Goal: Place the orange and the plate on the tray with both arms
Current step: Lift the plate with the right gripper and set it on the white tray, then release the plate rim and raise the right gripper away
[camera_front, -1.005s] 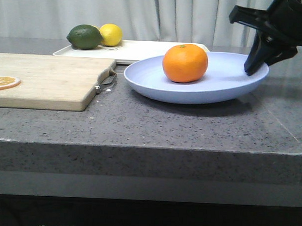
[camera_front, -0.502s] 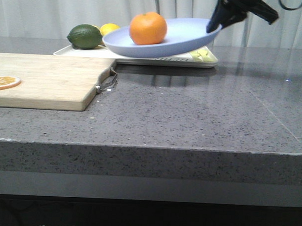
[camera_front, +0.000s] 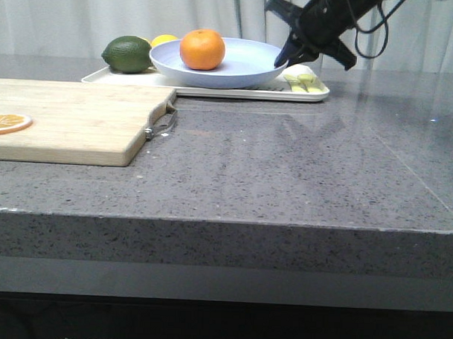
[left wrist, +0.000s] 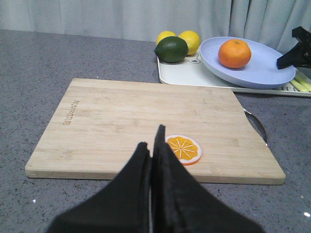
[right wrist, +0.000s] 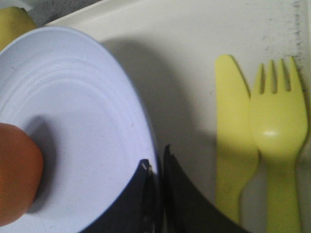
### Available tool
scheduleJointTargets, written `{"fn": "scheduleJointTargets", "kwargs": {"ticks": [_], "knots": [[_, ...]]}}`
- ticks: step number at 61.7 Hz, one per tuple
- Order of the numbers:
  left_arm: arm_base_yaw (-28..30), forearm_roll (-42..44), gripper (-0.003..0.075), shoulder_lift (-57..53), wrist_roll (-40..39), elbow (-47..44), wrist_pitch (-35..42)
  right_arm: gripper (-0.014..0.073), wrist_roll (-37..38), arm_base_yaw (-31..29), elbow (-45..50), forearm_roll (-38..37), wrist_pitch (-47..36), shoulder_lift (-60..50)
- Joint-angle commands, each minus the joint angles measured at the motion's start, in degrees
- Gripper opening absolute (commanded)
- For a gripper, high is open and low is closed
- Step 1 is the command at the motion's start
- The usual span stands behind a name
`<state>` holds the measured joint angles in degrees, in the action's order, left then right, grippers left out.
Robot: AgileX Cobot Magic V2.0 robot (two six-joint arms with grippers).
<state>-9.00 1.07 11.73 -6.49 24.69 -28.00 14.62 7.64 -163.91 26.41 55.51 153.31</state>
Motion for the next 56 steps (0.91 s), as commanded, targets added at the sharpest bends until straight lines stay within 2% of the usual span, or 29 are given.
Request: {"fn": "scheduleJointTargets", "kwargs": {"ticks": [1, 15, 19, 30, 36, 47, 56], "knots": [[0.19, -0.19, -0.0018, 0.59, -0.40, 1.52, 4.64, -0.0060, 0.48, -0.18, -3.10, 2.70, -6.08, -3.80], [0.19, -0.19, -0.0018, 0.59, -0.40, 1.52, 4.64, -0.0038, 0.41, -0.18, -2.99, 2.70, -9.16, -3.49], [0.19, -0.19, -0.0018, 0.59, -0.40, 1.52, 4.64, 0.0019, 0.41, -0.11, -2.99, 2.70, -9.04, -3.49], [0.19, -0.19, -0.0018, 0.59, -0.40, 1.52, 4.64, 0.0264, -0.14, 0.58, -2.99, 2.86, -9.15, -3.49], [0.19, -0.19, -0.0018, 0.59, -0.40, 1.52, 4.64, 0.0323, -1.70, 1.09, -2.99, 3.12, -9.03, -3.49], [0.19, -0.19, -0.0018, 0.59, -0.40, 1.52, 4.64, 0.0343, -4.87, 0.31, -5.04, 1.52, -1.54, -5.82], [0.19, -0.19, -0.0018, 0.59, -0.40, 1.52, 4.74, 0.0327, -3.77, -1.51, -9.84, -6.68, 8.83, -9.17]]}}
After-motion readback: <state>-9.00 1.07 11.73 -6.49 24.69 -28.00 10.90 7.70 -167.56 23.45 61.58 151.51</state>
